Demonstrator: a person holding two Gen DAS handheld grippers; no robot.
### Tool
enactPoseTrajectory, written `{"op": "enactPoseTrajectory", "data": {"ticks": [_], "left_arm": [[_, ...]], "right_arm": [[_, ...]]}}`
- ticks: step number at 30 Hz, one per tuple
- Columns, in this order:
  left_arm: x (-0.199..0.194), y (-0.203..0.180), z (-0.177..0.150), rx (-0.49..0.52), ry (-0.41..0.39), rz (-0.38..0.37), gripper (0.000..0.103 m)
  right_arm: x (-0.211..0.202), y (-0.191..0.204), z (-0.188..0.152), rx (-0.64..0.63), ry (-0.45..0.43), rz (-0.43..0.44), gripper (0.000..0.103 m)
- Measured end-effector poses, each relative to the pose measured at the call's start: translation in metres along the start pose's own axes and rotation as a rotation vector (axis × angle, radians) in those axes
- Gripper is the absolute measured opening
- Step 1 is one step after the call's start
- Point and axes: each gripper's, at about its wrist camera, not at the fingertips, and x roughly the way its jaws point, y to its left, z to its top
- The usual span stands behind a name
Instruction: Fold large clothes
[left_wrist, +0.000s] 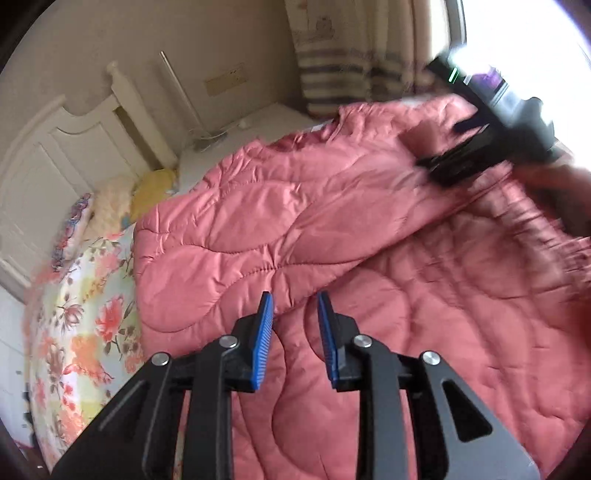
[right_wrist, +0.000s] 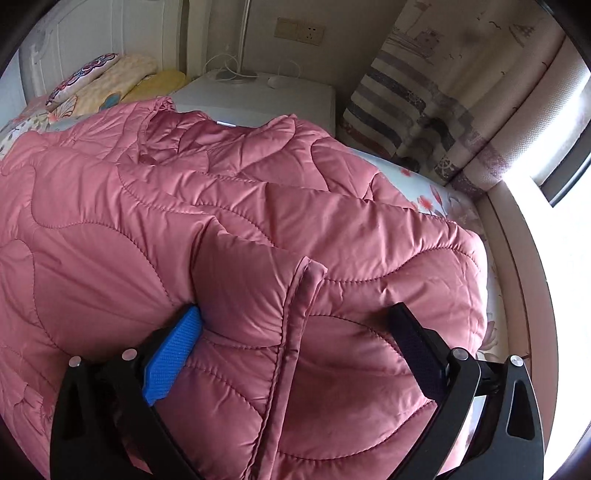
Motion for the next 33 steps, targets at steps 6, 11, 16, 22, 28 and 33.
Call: {"op": "enactPoseTrajectory", "data": {"ticks": [6,11,16,22,28,33], "left_arm": [[0.011,0.032,0.03,-0.04,-0.06,0.138,0.043],[0.07,0.063,0.045,-0.174,0.004,0.152,0.04],[0.109,0.081,0.035,-0.271,0.05,0.116,0.066],[0.119,0.105,0.032,-0.38,0.078,0.015,0.089],[0.127,0.108,0.035,-0.401,0.094,0.032,0.095],[0.116,0.108,0.034,-0.395,0.076,0.021,0.094]], "right_arm": [[-0.052,0.006,0.007,-0.016,-0.105,-0.048,0.089],[-0.028,0.021,0.008,-0.061,-0.057,-0.001,0.089],[0.009,0.003,0.013,0.026,0.016,0.092,0.097],[-0.025,-0.001,0.02,0.029,-0.074,0.078,0.097],[0.004,0.0,0.025,0.042,0.011,0.05,0.097],[-0.037,0.014,0.011,-0.008,-0.089,0.109,0.095]]}}
